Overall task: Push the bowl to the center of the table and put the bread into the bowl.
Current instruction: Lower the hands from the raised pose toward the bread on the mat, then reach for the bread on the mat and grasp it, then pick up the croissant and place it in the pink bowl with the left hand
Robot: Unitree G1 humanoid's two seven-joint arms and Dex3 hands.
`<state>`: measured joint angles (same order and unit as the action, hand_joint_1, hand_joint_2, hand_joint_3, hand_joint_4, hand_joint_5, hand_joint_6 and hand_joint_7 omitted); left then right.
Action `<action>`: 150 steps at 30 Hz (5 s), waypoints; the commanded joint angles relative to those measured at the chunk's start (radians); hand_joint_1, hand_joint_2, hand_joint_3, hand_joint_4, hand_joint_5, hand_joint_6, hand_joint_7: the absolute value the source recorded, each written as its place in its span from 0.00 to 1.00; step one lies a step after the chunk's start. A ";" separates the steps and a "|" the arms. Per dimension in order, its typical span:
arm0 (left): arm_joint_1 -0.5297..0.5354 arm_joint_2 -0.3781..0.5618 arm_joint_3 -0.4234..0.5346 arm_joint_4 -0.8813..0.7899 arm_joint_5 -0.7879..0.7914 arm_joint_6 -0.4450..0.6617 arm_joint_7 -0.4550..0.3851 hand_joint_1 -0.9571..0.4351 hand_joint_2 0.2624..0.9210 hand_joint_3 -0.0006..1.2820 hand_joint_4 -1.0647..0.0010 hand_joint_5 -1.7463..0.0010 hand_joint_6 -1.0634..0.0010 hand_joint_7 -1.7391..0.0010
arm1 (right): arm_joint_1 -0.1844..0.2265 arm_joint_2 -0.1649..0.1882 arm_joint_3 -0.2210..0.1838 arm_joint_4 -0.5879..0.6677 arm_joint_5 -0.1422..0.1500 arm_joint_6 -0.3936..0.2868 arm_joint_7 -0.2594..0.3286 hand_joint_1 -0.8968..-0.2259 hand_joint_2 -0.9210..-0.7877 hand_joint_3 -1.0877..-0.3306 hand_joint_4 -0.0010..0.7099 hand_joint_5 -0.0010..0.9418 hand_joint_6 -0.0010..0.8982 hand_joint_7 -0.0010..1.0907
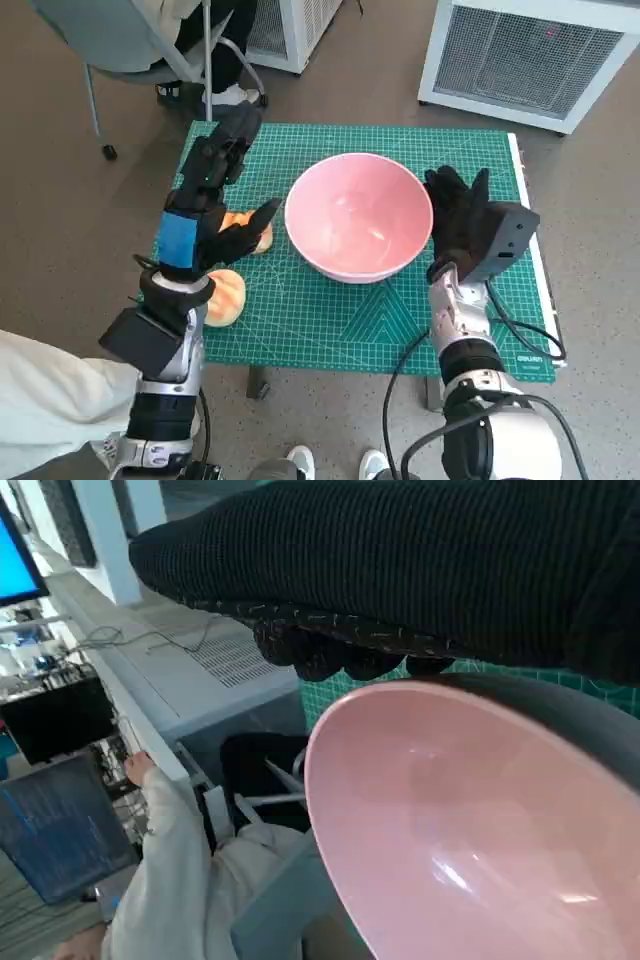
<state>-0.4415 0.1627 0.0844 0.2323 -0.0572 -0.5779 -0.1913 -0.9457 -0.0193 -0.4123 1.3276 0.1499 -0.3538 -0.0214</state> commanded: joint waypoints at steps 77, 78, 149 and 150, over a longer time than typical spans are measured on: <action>-0.608 0.346 -0.492 0.822 0.618 0.525 -0.314 0.65 0.73 0.00 1.00 1.00 0.83 1.00 | 0.190 -0.083 0.395 -0.618 -0.069 -0.759 0.307 0.42 0.00 0.26 0.44 0.06 0.00 0.74; -0.609 0.343 -0.494 0.830 0.619 0.523 -0.311 0.65 0.73 0.00 1.00 1.00 0.83 1.00 | 0.190 -0.083 0.394 -0.617 -0.070 -0.758 0.306 0.42 0.00 0.26 0.44 0.06 0.00 0.74; -0.610 0.338 -0.366 0.614 0.545 0.340 0.090 0.69 1.00 0.09 0.37 0.35 0.49 0.25 | 0.232 -0.092 0.390 -0.668 -0.036 -0.718 0.314 0.44 0.00 0.25 0.38 0.14 0.00 0.73; -0.606 0.332 -0.361 0.572 0.543 0.347 0.090 0.69 1.00 0.09 0.37 0.35 0.48 0.25 | 0.232 -0.092 0.390 -0.667 -0.036 -0.718 0.314 0.44 0.00 0.25 0.38 0.14 0.00 0.73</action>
<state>-1.0342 0.5069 -0.2945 0.9173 0.5033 -0.2252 -0.1052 -0.7320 -0.1092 -0.0218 0.6546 0.1135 -1.0832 0.2853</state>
